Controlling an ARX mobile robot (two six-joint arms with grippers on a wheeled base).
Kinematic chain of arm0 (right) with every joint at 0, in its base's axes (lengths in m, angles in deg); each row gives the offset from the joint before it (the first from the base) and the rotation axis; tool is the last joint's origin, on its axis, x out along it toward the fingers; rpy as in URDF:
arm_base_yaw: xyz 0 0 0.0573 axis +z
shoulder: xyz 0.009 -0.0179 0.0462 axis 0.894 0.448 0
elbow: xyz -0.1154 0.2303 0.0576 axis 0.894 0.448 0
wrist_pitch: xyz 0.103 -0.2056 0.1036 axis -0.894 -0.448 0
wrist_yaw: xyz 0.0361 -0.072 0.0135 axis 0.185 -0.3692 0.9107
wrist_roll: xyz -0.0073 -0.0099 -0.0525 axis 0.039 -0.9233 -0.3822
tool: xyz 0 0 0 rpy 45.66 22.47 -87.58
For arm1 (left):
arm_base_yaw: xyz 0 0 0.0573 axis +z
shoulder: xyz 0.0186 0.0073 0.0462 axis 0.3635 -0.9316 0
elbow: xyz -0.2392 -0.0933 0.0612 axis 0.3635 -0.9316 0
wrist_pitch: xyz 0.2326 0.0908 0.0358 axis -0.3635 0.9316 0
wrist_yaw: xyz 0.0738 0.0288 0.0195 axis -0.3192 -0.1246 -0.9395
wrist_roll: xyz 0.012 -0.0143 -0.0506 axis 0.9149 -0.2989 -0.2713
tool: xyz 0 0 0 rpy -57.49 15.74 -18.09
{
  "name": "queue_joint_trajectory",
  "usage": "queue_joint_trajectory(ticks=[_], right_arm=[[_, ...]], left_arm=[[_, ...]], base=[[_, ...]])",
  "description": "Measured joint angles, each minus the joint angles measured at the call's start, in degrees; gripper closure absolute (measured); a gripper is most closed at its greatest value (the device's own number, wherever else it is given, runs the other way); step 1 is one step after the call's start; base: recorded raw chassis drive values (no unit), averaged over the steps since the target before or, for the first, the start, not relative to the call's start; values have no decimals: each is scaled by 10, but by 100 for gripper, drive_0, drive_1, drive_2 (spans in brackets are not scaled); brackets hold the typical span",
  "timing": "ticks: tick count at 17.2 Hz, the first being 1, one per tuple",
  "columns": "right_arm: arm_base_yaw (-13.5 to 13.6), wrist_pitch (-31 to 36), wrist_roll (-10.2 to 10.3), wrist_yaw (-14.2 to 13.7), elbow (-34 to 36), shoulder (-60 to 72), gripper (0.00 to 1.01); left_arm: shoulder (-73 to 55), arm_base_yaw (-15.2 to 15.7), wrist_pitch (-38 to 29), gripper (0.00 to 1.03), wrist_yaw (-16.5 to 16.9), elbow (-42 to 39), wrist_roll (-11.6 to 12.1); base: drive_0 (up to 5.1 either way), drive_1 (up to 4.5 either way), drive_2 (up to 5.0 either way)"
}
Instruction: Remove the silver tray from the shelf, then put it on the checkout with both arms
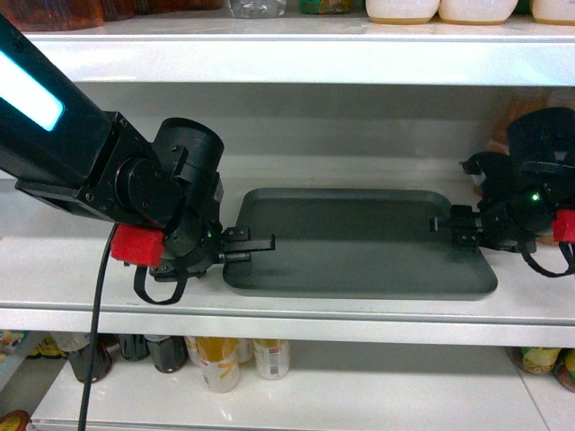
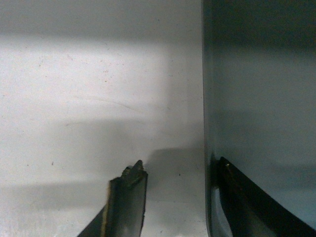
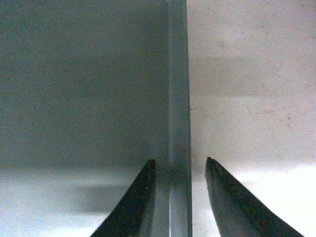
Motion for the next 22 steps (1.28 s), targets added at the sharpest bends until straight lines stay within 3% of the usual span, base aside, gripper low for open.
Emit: queue_joint_trajectory(ticks=[3,5,8,11,15,18,19,20,21,22], right_arm=[[0,29,-7,0,29,-10,92],[2,56,0,-1,56,-20,98],[3,89,21,14,124,-57,98],[-1,137,41,30,232,-118,98],[-14,205,52,50,374,-239,98],[-26,243,51,62,456,-337,98],[-36,257,51,76,521,-401,98],[-51,277,52,98,647,-527,98],[-51,285,53,98,681,-571,98],[-50,283,53,98,681,-567,98]], left_arm=[[3,0,-14,85,12,-15,-14],[12,-2,-31,99,17,-33,-21],[45,-3,-75,100,15,-92,-30],[96,-23,-117,100,-14,-174,-29],[207,-60,-156,100,-57,-263,-16],[279,-83,-176,100,-71,-317,-21],[334,-103,-186,100,-94,-369,-25],[446,-146,-168,100,-133,-465,-44],[484,-159,-182,100,-155,-496,-44],[479,-158,-179,100,-156,-496,-44]], base=[[0,0,0],[0,0,0],[0,0,0],[0,0,0],[0,0,0],[0,0,0],[0,0,0],[0,0,0],[0,0,0],[0,0,0]])
